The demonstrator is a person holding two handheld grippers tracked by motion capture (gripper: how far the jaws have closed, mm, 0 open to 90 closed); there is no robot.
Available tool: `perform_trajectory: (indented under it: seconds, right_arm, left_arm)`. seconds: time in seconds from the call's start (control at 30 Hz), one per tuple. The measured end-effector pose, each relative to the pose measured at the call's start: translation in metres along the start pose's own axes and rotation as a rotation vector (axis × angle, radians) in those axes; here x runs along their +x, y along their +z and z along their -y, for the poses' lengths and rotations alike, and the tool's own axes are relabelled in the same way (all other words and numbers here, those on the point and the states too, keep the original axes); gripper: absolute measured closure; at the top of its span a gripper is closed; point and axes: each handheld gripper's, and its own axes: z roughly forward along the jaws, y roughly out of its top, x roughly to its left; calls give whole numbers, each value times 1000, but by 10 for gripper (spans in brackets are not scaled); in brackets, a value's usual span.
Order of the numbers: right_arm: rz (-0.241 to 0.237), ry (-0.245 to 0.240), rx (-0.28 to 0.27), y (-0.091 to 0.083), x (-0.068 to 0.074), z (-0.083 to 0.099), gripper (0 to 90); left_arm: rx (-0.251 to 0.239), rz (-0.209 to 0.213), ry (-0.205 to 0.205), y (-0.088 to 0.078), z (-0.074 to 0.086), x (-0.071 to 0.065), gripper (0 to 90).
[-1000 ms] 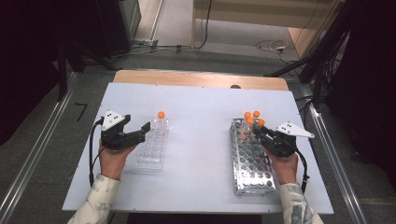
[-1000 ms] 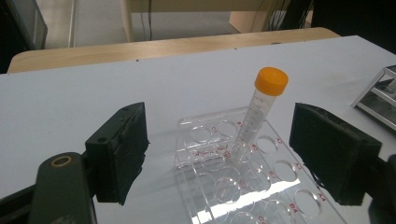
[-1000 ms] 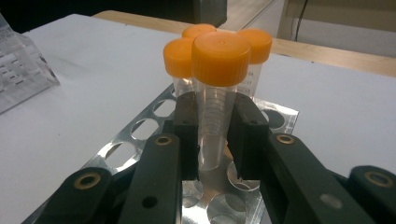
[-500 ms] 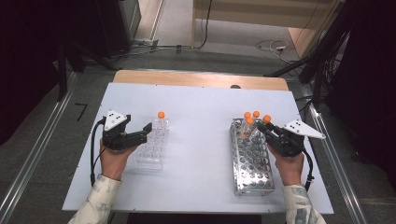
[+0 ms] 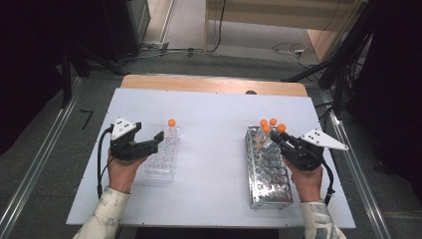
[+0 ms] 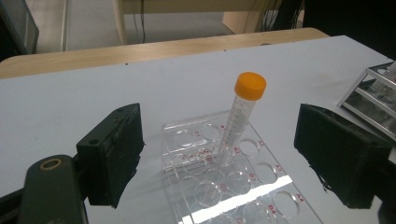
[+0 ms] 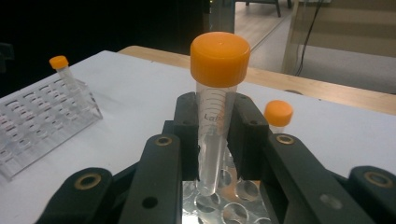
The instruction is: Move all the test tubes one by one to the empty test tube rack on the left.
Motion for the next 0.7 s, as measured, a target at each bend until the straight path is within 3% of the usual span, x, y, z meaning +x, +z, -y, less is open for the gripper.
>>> perform_trajectory:
  seconds: [0.23, 0.7]
  right_arm:
    - [-57, 6, 11, 7, 17, -2, 725]
    - [-145, -48, 63, 28, 57, 1, 725]
  left_arm:
    - [-1, 17, 2, -1, -1, -3, 160]
    - [3, 51, 30, 0, -2, -16, 160]
